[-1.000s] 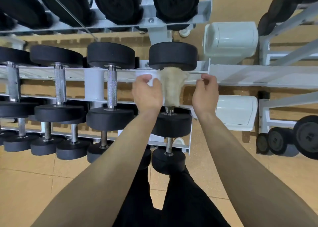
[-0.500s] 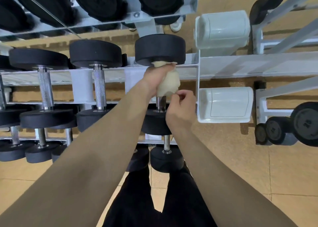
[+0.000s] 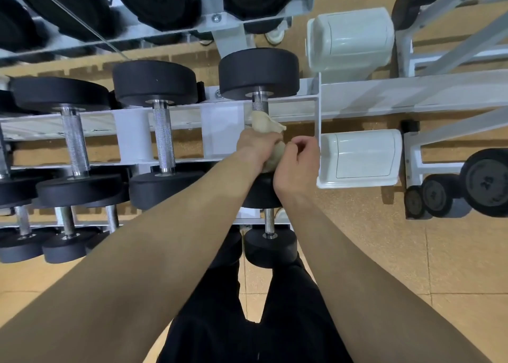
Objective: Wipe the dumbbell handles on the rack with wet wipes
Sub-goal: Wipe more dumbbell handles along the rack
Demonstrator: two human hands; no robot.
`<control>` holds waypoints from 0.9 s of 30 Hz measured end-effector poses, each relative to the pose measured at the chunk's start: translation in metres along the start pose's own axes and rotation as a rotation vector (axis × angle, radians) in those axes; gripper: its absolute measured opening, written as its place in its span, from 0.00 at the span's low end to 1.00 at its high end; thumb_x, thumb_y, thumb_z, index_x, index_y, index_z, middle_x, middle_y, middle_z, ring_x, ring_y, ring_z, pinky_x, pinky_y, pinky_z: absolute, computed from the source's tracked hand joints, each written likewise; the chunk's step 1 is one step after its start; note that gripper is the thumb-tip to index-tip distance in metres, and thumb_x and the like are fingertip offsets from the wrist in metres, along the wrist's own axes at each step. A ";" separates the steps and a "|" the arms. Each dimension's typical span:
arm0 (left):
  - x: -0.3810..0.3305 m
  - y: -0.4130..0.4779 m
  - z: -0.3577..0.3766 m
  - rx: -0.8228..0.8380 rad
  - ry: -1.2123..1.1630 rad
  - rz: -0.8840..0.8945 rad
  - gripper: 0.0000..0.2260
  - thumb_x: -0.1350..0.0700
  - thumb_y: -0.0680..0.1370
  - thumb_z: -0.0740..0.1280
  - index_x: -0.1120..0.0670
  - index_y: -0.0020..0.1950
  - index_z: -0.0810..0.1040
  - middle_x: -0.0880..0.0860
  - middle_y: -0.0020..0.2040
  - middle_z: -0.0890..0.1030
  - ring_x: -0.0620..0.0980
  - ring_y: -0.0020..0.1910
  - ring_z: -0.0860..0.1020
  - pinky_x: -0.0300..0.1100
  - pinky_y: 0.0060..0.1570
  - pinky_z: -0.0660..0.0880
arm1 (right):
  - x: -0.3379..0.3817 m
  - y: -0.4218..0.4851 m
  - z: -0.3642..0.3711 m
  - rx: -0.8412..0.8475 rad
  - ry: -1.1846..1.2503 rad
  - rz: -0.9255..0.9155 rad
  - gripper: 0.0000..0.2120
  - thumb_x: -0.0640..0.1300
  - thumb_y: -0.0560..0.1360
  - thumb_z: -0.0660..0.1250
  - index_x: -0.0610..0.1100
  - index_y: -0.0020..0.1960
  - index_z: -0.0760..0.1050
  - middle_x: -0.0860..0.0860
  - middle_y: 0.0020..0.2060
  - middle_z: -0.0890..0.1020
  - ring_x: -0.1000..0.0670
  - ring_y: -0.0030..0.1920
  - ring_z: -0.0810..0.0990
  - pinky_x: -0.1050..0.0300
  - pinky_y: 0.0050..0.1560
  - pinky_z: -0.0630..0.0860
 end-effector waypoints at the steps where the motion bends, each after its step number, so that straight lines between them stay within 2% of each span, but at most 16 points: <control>1: -0.002 -0.001 0.002 -0.039 0.013 -0.016 0.16 0.54 0.71 0.75 0.57 0.56 0.77 0.57 0.52 0.83 0.58 0.50 0.82 0.50 0.51 0.82 | 0.000 0.000 0.000 -0.001 0.005 0.011 0.08 0.44 0.79 0.57 0.46 0.55 0.72 0.49 0.54 0.76 0.52 0.52 0.75 0.58 0.53 0.72; 4: -0.011 0.004 0.008 -0.119 -0.040 -0.065 0.11 0.54 0.73 0.73 0.55 0.51 0.76 0.55 0.49 0.83 0.57 0.47 0.82 0.48 0.54 0.80 | 0.001 0.000 -0.001 -0.020 0.016 0.019 0.08 0.43 0.79 0.56 0.46 0.54 0.72 0.49 0.54 0.77 0.52 0.52 0.75 0.58 0.53 0.71; 6: -0.024 0.008 0.008 -0.094 -0.082 -0.058 0.09 0.53 0.74 0.72 0.54 0.46 0.74 0.53 0.44 0.81 0.54 0.41 0.79 0.44 0.48 0.78 | 0.000 -0.001 0.000 -0.040 0.025 0.006 0.07 0.43 0.80 0.57 0.47 0.54 0.72 0.50 0.52 0.77 0.51 0.53 0.76 0.57 0.55 0.73; 7: -0.032 0.013 0.006 -0.066 -0.105 -0.041 0.09 0.53 0.73 0.73 0.54 0.47 0.76 0.54 0.44 0.82 0.53 0.40 0.80 0.44 0.47 0.79 | -0.001 -0.001 0.001 -0.047 0.025 0.000 0.06 0.44 0.79 0.57 0.48 0.53 0.72 0.51 0.51 0.77 0.51 0.52 0.76 0.57 0.55 0.73; 9: -0.045 0.023 0.001 0.051 -0.168 -0.016 0.15 0.52 0.69 0.75 0.55 0.53 0.79 0.54 0.45 0.84 0.56 0.43 0.83 0.49 0.49 0.82 | -0.002 0.000 0.002 -0.056 0.020 -0.002 0.05 0.44 0.79 0.57 0.49 0.52 0.72 0.52 0.50 0.77 0.52 0.52 0.76 0.57 0.55 0.74; 10: -0.049 0.025 -0.002 0.128 -0.207 -0.002 0.16 0.53 0.69 0.76 0.56 0.53 0.80 0.54 0.43 0.85 0.56 0.42 0.83 0.51 0.47 0.82 | -0.003 0.001 0.002 -0.056 0.019 0.000 0.06 0.43 0.80 0.57 0.49 0.52 0.72 0.52 0.50 0.77 0.53 0.51 0.76 0.58 0.55 0.74; 12: -0.049 0.027 -0.006 0.316 -0.274 0.007 0.11 0.55 0.72 0.76 0.57 0.51 0.80 0.54 0.39 0.83 0.57 0.38 0.82 0.50 0.40 0.82 | -0.004 0.001 0.002 -0.056 0.022 -0.001 0.06 0.43 0.80 0.57 0.49 0.53 0.72 0.52 0.50 0.77 0.54 0.51 0.76 0.60 0.54 0.73; 14: -0.044 0.026 -0.007 0.494 -0.330 -0.010 0.14 0.53 0.75 0.75 0.57 0.57 0.80 0.57 0.45 0.83 0.56 0.40 0.83 0.49 0.41 0.81 | -0.004 0.001 0.002 -0.062 0.029 -0.011 0.06 0.43 0.80 0.57 0.48 0.52 0.72 0.51 0.49 0.77 0.55 0.49 0.76 0.62 0.52 0.72; 16: -0.038 0.023 -0.008 0.563 -0.392 -0.024 0.15 0.51 0.76 0.73 0.57 0.58 0.80 0.56 0.44 0.83 0.54 0.40 0.84 0.47 0.42 0.81 | -0.003 0.001 0.002 -0.065 0.034 -0.014 0.06 0.43 0.80 0.57 0.48 0.52 0.73 0.51 0.48 0.77 0.55 0.48 0.76 0.64 0.50 0.71; 18: -0.028 0.016 -0.011 0.586 -0.343 -0.031 0.09 0.52 0.78 0.71 0.56 0.54 0.79 0.53 0.39 0.83 0.51 0.37 0.83 0.46 0.43 0.81 | -0.002 0.001 0.002 -0.058 0.036 -0.014 0.06 0.43 0.80 0.57 0.47 0.52 0.73 0.51 0.48 0.77 0.56 0.48 0.76 0.65 0.49 0.70; 20: -0.015 0.007 -0.013 0.619 -0.249 -0.058 0.09 0.53 0.78 0.71 0.56 0.54 0.79 0.55 0.42 0.84 0.53 0.42 0.84 0.46 0.48 0.82 | -0.001 0.000 0.001 -0.060 0.042 -0.023 0.06 0.43 0.80 0.57 0.47 0.53 0.72 0.52 0.48 0.76 0.59 0.48 0.75 0.68 0.49 0.69; 22: -0.002 0.000 -0.013 0.567 -0.177 -0.049 0.13 0.54 0.76 0.74 0.58 0.56 0.79 0.58 0.49 0.85 0.55 0.48 0.84 0.49 0.51 0.83 | 0.000 0.000 -0.001 -0.059 0.032 -0.023 0.07 0.44 0.80 0.56 0.47 0.53 0.72 0.52 0.48 0.76 0.59 0.49 0.74 0.68 0.49 0.68; 25: 0.001 -0.003 -0.009 0.265 -0.001 0.000 0.14 0.55 0.71 0.78 0.57 0.50 0.77 0.58 0.50 0.84 0.56 0.51 0.83 0.52 0.56 0.81 | 0.002 -0.001 -0.001 -0.050 0.020 -0.026 0.07 0.44 0.80 0.56 0.46 0.53 0.72 0.51 0.49 0.76 0.54 0.50 0.75 0.64 0.52 0.69; 27: -0.004 -0.008 -0.004 0.143 0.040 -0.052 0.14 0.56 0.73 0.76 0.56 0.51 0.74 0.57 0.53 0.81 0.56 0.53 0.81 0.51 0.57 0.80 | 0.003 -0.002 -0.001 -0.054 0.010 -0.031 0.07 0.44 0.80 0.56 0.46 0.53 0.72 0.51 0.50 0.76 0.53 0.51 0.75 0.63 0.53 0.69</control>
Point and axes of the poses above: each hand's wrist, its own y-axis towards the middle knuckle, its own z-axis out of the palm, x = y × z, the point moved 4 cm from there along y, towards the middle knuckle
